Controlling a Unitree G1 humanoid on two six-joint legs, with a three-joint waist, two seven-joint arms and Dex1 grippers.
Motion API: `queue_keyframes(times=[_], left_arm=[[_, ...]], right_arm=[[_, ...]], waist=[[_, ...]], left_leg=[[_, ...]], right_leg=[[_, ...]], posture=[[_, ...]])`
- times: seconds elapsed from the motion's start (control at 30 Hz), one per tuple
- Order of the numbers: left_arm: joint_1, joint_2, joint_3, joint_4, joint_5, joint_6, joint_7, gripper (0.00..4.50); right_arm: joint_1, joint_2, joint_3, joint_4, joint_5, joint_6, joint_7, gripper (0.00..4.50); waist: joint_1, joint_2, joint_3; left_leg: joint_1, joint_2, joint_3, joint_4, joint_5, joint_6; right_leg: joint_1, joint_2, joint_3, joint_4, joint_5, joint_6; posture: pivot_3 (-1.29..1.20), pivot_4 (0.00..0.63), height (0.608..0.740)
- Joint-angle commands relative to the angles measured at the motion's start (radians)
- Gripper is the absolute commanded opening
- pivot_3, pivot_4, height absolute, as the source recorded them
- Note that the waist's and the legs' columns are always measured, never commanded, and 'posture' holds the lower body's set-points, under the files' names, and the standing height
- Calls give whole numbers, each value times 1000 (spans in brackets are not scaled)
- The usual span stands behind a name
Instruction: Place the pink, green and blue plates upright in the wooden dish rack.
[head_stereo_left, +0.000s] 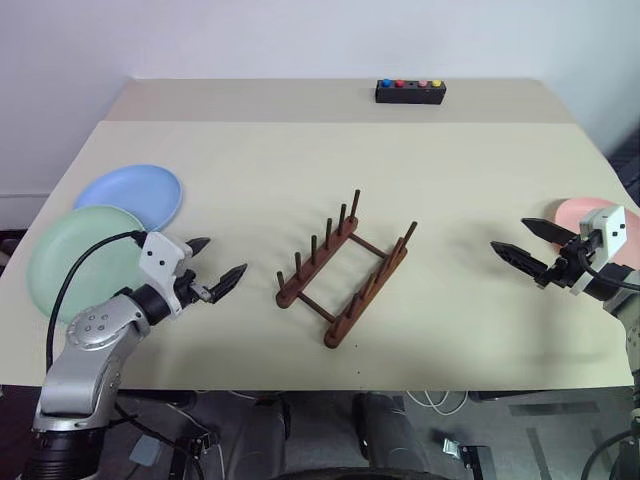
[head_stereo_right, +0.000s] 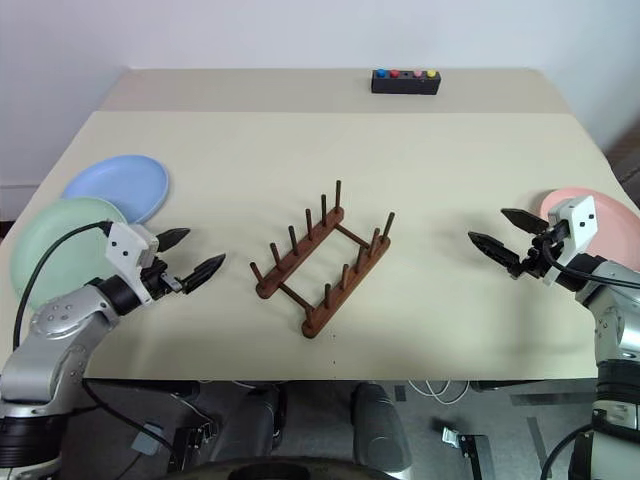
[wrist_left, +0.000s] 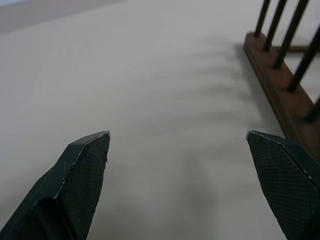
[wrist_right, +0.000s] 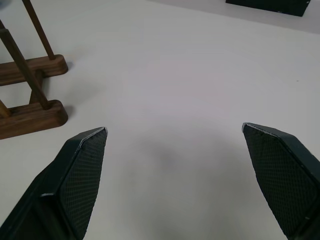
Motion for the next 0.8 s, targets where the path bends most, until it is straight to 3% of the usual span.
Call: queue_keyframes(times=[0.03,0.17,0.37,0.5,0.8], left_arm=[[25,34,32,-57,-69,26,-64,4500],[76,116,40,-99,-127,73,-171,4500],[134,168,-61,-197,-159,108,-265,4500],[54,130,-248,-206,-148,141,-308,4500],[-129,17,-445,-50,-48,130,-292,4500]], right_arm=[[18,6,-28,-56,7,-14,-14,4416],[55,38,-21,-102,14,-10,-35,4416],[101,57,-25,-153,22,6,-49,4416],[144,66,-26,-209,31,24,-64,4416],[181,79,-48,-262,36,36,-103,4416]], waist=[[0,0,0],[0,0,0],[1,0,0],[6,1,0],[3,2,-1]], left_leg=[[0,0,0,0,0,0],[0,0,0,0,0,0],[0,0,1,0,0,0],[0,0,1,1,0,0],[0,0,1,1,0,0]], right_leg=[[0,0,0,0,0,0],[0,0,0,0,0,-1],[0,0,1,0,-1,-1],[0,0,1,0,-1,-1],[1,0,1,0,-1,-1]], posture=[[0,150,730],[0,150,730],[0,150,730],[0,150,730],[0,150,730]])
